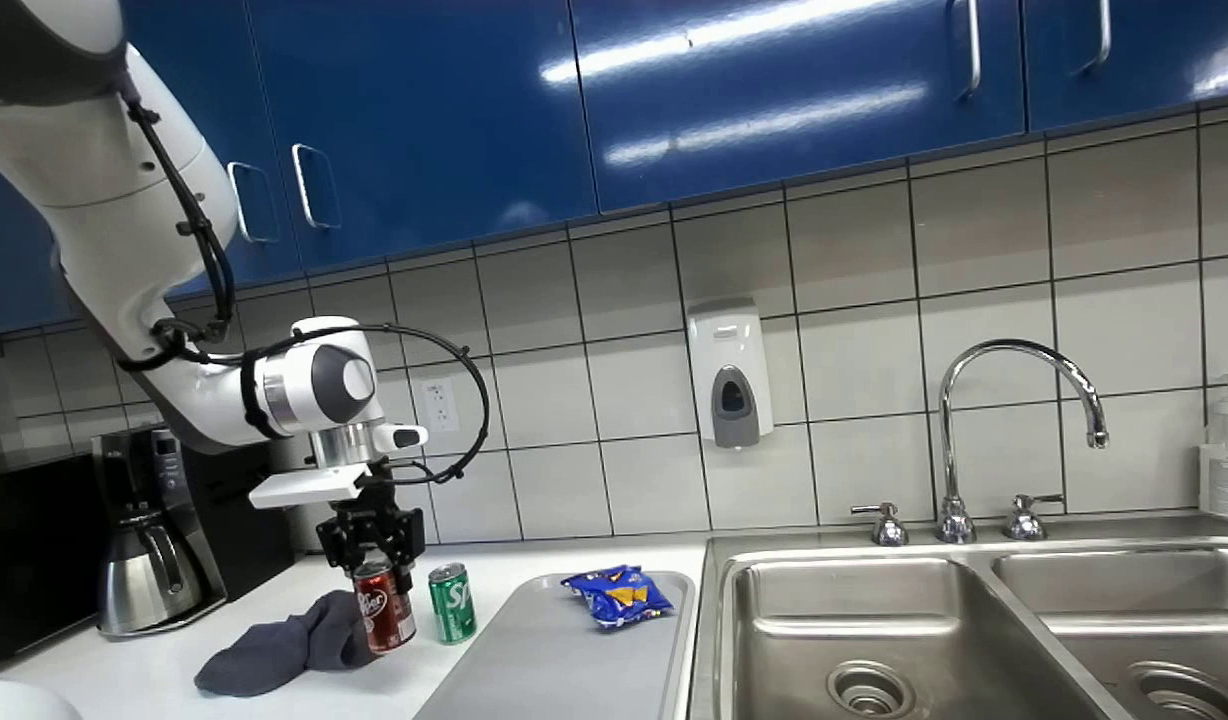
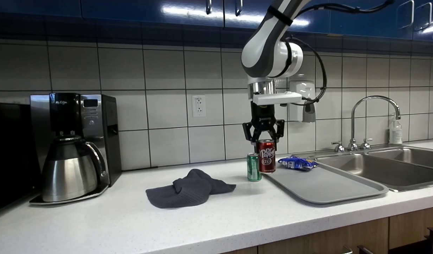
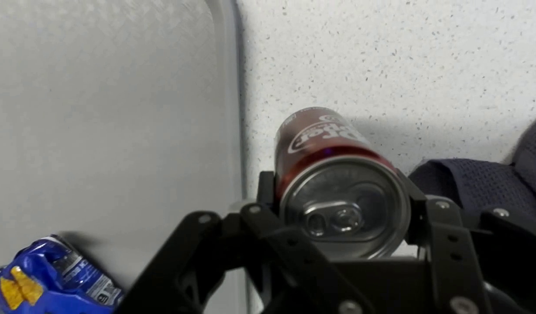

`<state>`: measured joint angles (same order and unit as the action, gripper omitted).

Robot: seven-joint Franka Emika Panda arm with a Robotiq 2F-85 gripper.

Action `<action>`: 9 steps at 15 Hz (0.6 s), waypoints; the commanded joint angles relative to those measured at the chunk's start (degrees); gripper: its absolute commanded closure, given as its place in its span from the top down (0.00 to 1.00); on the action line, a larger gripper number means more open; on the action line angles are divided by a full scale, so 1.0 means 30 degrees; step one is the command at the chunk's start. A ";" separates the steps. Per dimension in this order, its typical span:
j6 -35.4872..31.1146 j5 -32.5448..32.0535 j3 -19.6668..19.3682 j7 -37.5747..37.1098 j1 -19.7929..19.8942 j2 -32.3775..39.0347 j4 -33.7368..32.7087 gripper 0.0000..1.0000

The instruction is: Put the cans on the grey tray

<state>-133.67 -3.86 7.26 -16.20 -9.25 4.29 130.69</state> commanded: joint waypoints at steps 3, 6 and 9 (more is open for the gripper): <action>0.1604 -0.0416 -0.0648 0.0369 0.0712 -0.1789 0.0529 0.38; 0.1914 -0.0789 -0.1003 0.0364 0.1075 -0.2037 0.0948 0.38; 0.2206 -0.0997 -0.1215 0.0340 0.1315 -0.2332 0.1608 0.38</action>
<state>-129.42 -5.69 3.79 -16.20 -6.36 0.54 133.06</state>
